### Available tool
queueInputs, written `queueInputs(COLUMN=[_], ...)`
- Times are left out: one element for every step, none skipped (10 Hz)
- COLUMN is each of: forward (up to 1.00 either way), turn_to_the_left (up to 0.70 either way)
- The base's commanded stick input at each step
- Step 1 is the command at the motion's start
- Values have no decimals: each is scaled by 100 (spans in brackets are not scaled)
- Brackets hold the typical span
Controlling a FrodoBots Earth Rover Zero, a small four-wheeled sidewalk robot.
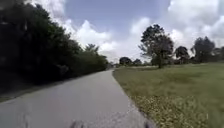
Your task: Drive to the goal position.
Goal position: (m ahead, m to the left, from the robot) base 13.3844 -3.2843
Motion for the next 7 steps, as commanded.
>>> queueInputs(forward=[85,85,85,85,85,85,85], turn_to_the_left=[0,0,5,16,26,31,6])
